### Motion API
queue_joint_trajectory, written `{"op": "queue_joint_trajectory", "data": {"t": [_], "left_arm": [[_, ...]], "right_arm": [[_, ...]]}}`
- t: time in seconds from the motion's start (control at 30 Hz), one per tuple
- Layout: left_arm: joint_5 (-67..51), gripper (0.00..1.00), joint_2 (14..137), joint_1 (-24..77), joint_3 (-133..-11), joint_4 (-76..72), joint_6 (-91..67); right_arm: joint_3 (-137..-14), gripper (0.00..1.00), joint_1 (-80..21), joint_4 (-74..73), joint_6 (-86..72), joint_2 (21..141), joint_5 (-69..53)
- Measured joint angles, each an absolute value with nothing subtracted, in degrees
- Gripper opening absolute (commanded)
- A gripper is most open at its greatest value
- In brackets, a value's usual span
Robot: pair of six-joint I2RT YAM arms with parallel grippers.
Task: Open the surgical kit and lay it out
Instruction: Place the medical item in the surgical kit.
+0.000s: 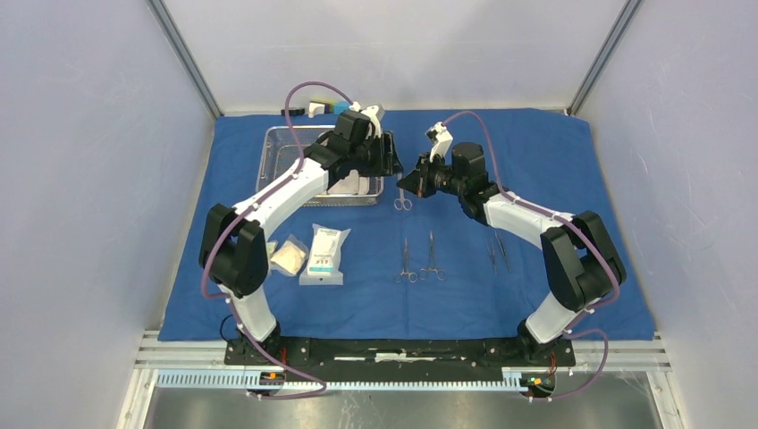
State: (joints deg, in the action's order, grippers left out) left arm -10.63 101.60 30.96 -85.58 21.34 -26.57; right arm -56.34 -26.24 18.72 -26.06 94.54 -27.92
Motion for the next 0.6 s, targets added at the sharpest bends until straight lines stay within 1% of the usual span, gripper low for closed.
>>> {"op": "queue_joint_trajectory", "data": {"t": [0.1,0.17,0.4,0.6], "left_arm": [[-10.6,0.49,101.7,31.7,-85.6,21.3,-27.2],[-10.7,0.45,101.9,32.1,-85.6,21.3,-27.2],[-12.3,0.35,103.7,32.4,-86.2,20.9,-27.7],[-13.9,0.29,104.7,32.4,-87.3,20.9,-28.0]], "right_arm": [[-56.3,0.0,-26.2,18.7,-26.3,94.5,-27.5],[-56.3,0.0,-26.2,18.7,-26.5,94.5,-27.0],[-56.2,0.0,-26.2,17.9,-26.7,94.5,-26.2],[-56.0,0.0,-26.2,18.0,-26.8,94.5,-25.7]]}}
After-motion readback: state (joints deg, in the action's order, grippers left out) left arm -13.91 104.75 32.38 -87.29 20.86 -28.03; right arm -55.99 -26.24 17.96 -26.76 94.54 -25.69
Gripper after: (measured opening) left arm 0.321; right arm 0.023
